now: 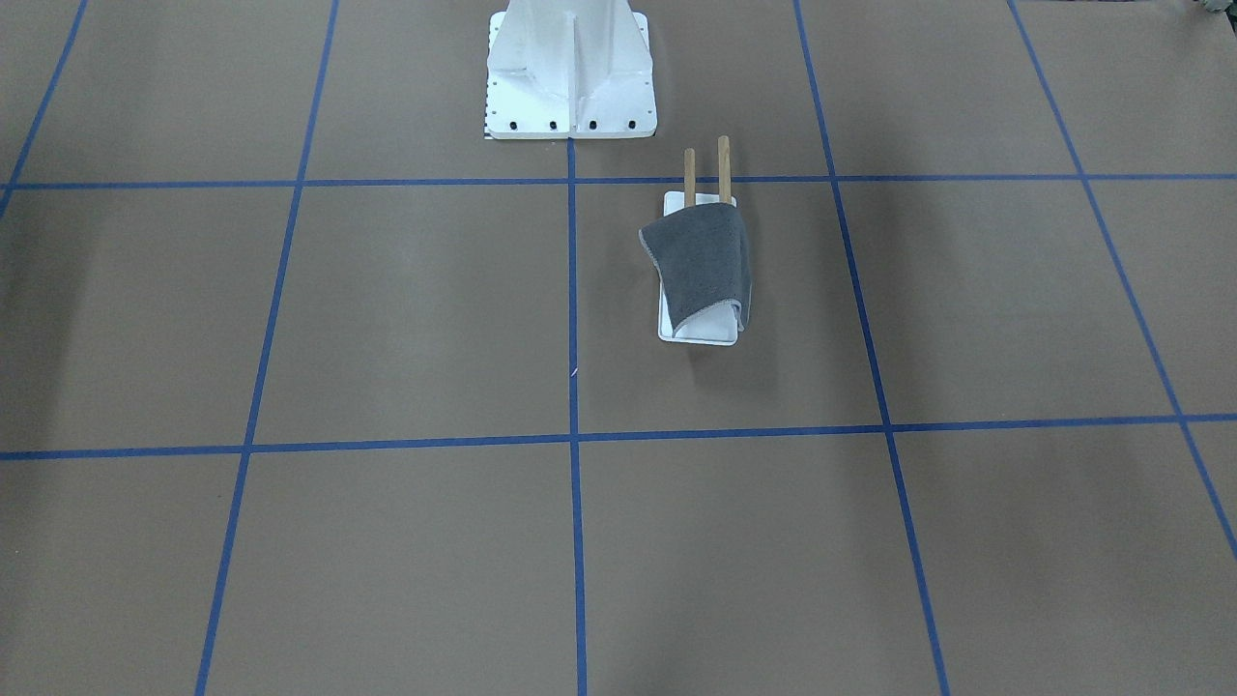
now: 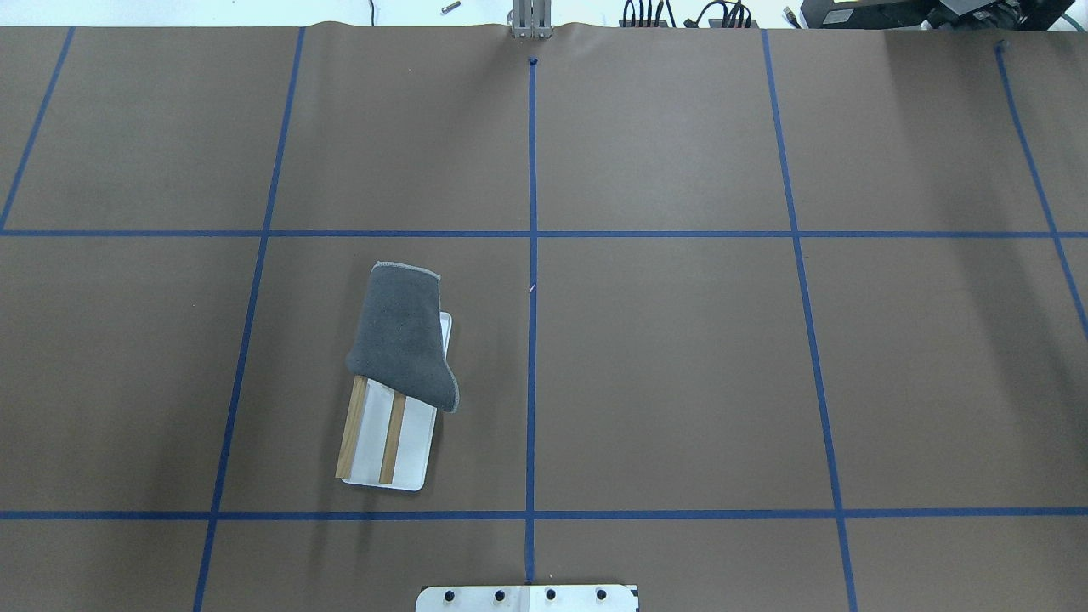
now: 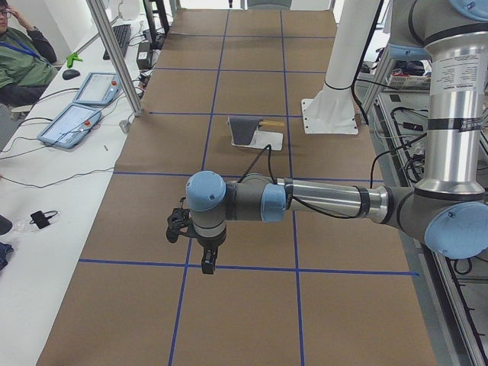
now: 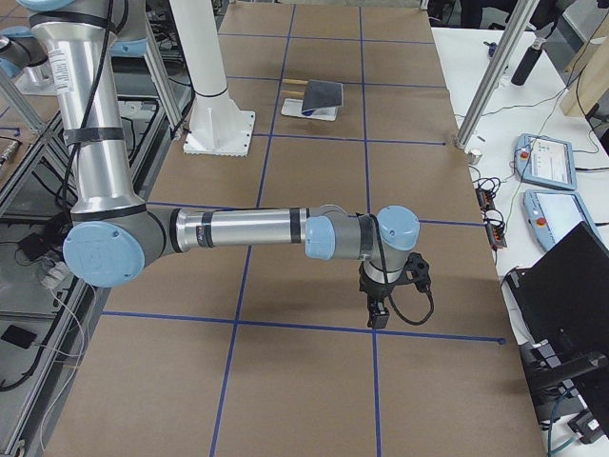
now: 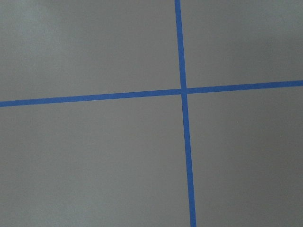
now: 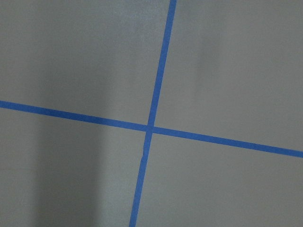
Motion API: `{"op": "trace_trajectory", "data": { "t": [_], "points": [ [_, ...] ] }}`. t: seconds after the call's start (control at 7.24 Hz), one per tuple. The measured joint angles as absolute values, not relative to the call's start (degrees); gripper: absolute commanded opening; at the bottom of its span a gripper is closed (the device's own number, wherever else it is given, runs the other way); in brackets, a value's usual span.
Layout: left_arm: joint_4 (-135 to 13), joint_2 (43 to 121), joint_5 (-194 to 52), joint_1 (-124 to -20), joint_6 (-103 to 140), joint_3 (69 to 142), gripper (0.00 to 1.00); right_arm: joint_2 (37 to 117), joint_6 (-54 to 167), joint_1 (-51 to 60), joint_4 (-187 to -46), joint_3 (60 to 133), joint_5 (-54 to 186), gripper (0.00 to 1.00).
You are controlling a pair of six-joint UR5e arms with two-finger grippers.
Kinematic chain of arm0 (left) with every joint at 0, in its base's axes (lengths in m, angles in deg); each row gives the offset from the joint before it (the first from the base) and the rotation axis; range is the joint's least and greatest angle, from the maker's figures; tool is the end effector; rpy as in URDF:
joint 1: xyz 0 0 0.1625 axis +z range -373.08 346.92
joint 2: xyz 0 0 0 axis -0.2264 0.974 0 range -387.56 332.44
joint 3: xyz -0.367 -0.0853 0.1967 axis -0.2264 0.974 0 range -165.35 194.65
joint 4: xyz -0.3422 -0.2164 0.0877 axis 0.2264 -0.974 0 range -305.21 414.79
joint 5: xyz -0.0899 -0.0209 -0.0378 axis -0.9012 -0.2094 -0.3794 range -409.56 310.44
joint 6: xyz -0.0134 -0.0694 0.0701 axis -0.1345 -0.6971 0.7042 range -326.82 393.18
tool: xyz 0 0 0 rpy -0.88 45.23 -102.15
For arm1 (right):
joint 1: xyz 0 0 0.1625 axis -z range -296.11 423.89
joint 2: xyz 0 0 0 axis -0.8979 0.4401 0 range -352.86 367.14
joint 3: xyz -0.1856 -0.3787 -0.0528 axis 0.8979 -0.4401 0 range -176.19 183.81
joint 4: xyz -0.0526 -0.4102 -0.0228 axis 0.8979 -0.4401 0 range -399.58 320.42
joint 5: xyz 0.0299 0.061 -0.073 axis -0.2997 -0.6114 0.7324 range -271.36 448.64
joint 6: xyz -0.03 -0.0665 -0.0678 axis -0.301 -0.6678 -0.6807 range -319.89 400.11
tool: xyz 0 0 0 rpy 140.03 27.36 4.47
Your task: Hang towel on rack
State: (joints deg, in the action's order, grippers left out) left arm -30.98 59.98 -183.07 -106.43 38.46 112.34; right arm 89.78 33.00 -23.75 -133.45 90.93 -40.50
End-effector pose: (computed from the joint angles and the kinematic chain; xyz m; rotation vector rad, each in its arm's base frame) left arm -0.0923 -0.4688 0.6217 0.0736 0.7560 0.0391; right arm 0.0479 -0.5484 0.6295 0.0386 -0.6831 -0.1625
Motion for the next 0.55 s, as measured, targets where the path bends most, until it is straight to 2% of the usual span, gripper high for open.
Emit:
{"op": "trace_trajectory", "data": {
  "t": [0.55],
  "points": [
    [-31.07, 58.90, -183.07, -106.23, 38.50, 112.12, 0.98, 90.45, 33.35, -23.70, -133.45, 90.74, -40.55, 1.00]
  ]
}}
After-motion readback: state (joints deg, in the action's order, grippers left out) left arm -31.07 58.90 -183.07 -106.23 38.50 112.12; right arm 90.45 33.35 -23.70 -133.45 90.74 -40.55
